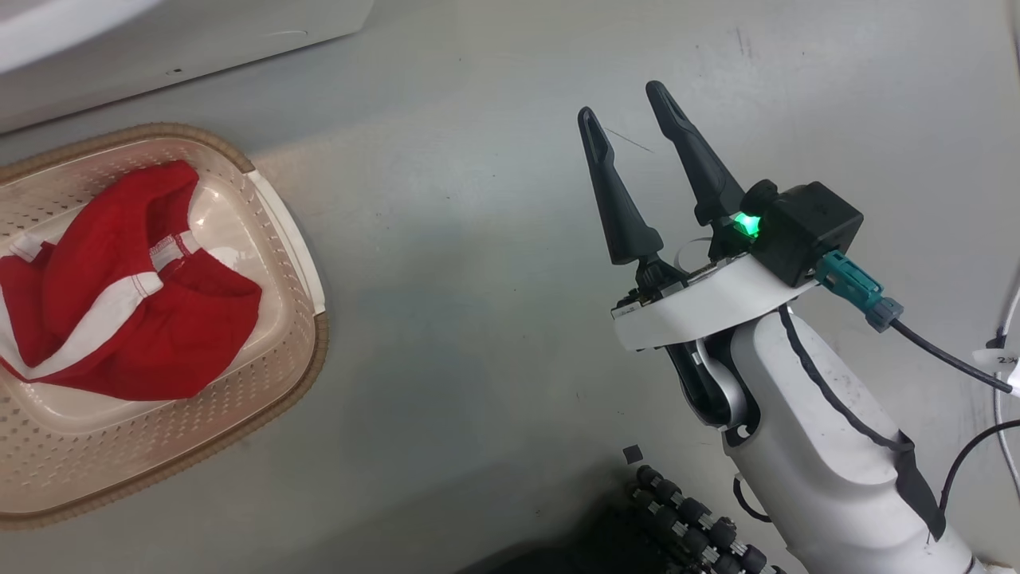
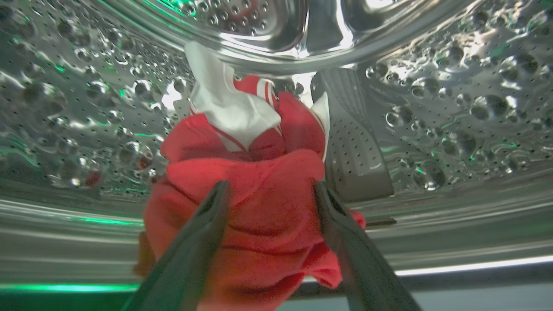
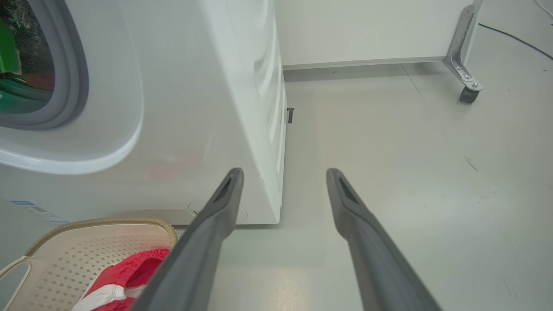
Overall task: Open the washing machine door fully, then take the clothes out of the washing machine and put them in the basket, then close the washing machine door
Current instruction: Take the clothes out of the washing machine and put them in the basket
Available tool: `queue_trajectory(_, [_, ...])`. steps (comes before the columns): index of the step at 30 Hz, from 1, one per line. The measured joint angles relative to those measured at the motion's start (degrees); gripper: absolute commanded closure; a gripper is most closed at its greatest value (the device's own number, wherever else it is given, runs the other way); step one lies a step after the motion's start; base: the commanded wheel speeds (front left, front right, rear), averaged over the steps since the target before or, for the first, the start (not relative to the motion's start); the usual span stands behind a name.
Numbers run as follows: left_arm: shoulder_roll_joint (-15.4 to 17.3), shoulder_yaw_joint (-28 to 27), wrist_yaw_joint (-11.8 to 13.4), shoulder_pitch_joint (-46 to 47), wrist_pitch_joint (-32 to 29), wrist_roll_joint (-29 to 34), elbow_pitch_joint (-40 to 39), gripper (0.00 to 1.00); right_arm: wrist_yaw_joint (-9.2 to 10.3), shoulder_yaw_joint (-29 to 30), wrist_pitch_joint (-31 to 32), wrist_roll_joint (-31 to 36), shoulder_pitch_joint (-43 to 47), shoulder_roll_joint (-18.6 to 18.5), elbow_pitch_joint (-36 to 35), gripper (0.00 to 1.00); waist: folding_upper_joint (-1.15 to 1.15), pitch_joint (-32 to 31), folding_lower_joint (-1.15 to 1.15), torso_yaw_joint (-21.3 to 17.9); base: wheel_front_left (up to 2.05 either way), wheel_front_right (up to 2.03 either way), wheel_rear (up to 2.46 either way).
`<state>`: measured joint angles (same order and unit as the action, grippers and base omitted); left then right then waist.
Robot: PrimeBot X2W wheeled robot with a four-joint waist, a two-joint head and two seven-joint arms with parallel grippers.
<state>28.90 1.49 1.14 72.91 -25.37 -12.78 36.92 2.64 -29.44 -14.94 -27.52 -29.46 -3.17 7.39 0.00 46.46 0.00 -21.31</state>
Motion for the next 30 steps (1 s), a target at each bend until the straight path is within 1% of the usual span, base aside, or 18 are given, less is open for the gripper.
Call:
queue_trajectory(7, [0.11,0.70,-0.46,1.81,-3.49,0.00,1.83,0.00,0.04,-0.14,0.00,-0.12,-0.91,0.03,-0.20,0.00,0.00,0.88,0.00,-0.30,0.00,0.00,0.00])
queue_trajectory(11, [0.14,1.12,-0.46,2.81,-6.51,0.01,3.31,0.00,0.05,-0.36,0.00,-0.14,-1.05,0.04,-0.18,0.00,0.00,1.01,0.00,-0.24,0.00,0.00,0.00])
queue_trajectory(12, [0.12,1.20,-0.46,3.26,-7.16,0.01,3.52,0.05,0.05,-0.41,0.00,-0.14,-1.15,0.04,-0.18,0.00,0.00,1.04,0.00,-0.22,0.00,0.00,0.00])
queue_trajectory(13, [0.10,1.29,-0.46,3.52,-7.66,0.01,3.60,0.56,0.05,-0.43,0.00,-0.19,-1.23,0.04,-0.18,0.00,0.00,1.06,0.00,-0.21,0.00,0.00,0.00])
queue_trajectory(14, [0.10,1.38,-0.48,3.64,-8.05,0.01,3.63,1.00,0.11,-0.46,0.00,-0.19,-1.34,0.04,-0.18,0.00,0.00,1.08,0.00,-0.19,0.00,0.00,0.00])
queue_trajectory(17, [0.02,1.79,-0.86,4.26,-9.37,-0.01,4.04,1.00,0.46,-0.54,0.00,-0.19,-1.82,0.04,-0.18,0.00,0.00,1.12,0.00,-0.14,0.00,0.00,0.00])
queue_trajectory(22, [-0.20,2.24,-1.32,4.92,-9.31,-0.08,3.87,1.00,0.47,-0.55,0.00,-0.19,-1.87,0.04,-0.13,0.00,0.00,1.12,0.00,0.02,0.00,0.00,0.00])
queue_trajectory(30, [-2.41,3.08,-2.46,5.57,-5.15,-0.08,3.02,1.00,0.55,0.19,0.00,0.43,-2.60,0.04,0.57,0.00,0.00,0.49,0.00,1.18,0.00,0.00,0.00])
